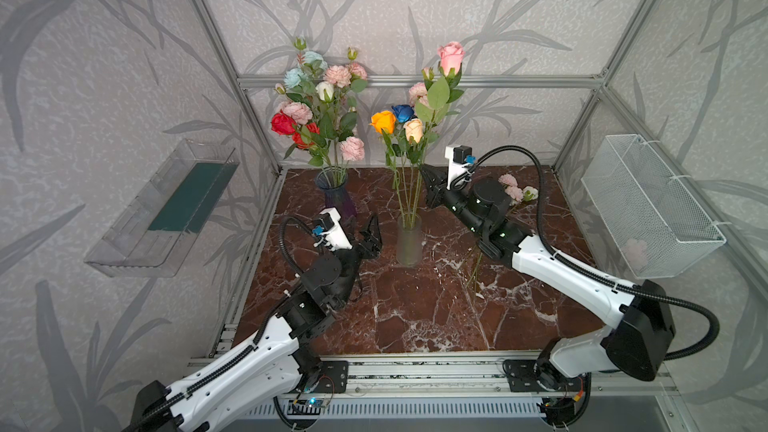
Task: Arrange the flowers into the vase
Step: 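Lower the pink rose stem into the glass cylinder with the right gripper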
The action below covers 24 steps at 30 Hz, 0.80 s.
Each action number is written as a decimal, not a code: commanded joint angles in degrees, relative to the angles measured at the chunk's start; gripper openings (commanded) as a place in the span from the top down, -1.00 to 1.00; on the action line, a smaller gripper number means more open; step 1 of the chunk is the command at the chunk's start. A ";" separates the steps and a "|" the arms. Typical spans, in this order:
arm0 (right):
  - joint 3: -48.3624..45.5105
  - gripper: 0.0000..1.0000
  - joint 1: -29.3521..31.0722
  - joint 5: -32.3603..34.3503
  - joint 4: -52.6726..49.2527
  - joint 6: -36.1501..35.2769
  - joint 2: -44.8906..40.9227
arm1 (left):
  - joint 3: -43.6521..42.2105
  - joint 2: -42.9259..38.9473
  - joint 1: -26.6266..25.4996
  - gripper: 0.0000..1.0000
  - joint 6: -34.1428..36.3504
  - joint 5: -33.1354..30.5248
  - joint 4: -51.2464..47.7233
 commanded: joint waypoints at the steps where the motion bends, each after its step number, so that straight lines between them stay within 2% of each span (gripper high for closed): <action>1: -2.43 1.00 0.95 0.32 1.55 0.14 0.57 | 0.71 0.31 0.54 -0.41 -1.66 0.43 0.44; 5: -5.19 0.99 3.09 0.86 -0.18 -1.82 0.28 | 0.79 0.68 0.93 -0.41 -2.34 0.86 0.24; 11: -5.01 0.73 6.31 2.86 -8.55 -4.80 -0.12 | 0.80 1.38 1.22 -0.41 -2.92 1.63 -0.01; 16: -7.31 0.53 8.14 5.40 -9.83 -6.58 -1.78 | 0.78 1.38 1.30 -0.41 -2.93 1.65 -0.01; 19: -6.62 0.52 8.14 6.26 -11.97 -6.76 -2.31 | 0.80 1.63 1.34 -0.41 -3.02 1.78 -0.05; 24: -2.98 0.36 8.14 8.77 -17.60 -6.83 -2.23 | 0.79 2.00 1.40 -0.40 -2.97 1.88 -0.13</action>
